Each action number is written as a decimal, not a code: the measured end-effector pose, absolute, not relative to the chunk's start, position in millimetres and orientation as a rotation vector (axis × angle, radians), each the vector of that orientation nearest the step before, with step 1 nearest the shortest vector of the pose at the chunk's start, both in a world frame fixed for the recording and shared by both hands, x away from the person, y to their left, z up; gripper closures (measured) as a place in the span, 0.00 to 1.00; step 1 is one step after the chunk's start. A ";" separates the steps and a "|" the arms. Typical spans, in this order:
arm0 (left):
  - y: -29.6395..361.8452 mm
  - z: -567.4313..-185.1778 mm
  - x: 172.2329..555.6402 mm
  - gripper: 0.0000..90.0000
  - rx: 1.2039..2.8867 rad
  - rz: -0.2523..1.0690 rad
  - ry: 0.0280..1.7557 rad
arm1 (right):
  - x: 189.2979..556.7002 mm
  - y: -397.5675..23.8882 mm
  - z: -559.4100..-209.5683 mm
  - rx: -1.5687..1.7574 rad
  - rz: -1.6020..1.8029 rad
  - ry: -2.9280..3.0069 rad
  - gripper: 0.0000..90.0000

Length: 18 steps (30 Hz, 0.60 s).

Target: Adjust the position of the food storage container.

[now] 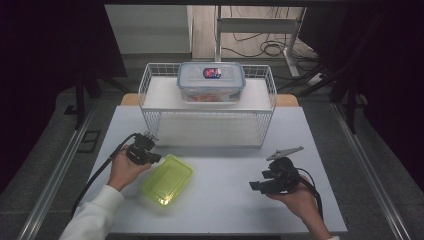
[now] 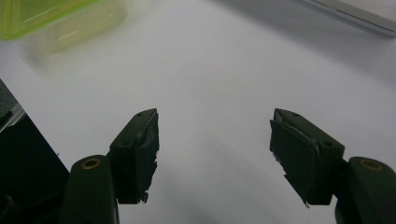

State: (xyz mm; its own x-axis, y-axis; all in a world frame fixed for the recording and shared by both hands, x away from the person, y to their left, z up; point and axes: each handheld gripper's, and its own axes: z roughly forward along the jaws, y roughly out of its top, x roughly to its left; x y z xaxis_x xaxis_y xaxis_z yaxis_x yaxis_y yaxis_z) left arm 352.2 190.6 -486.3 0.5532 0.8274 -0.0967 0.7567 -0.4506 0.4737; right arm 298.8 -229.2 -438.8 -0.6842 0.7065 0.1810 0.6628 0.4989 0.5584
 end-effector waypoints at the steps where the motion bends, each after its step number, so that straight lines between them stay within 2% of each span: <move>1: 187.0 -486.4 352.6 1.00 2.326 0.196 1.271 | 299.0 -229.4 -439.2 1.225 0.939 2.655 0.36; 9: 155.0 -485.4 355.5 1.00 2.320 0.143 1.214 | 301.2 -230.3 -441.1 1.249 0.940 2.651 0.36; 11: 150.9 -487.9 356.0 1.00 2.299 0.092 1.208 | 301.3 -229.9 -441.4 1.252 0.942 2.649 0.36; 18: 146.8 -490.4 353.7 1.00 2.263 0.052 1.193 | 302.0 -229.5 -444.5 1.252 0.931 2.660 0.36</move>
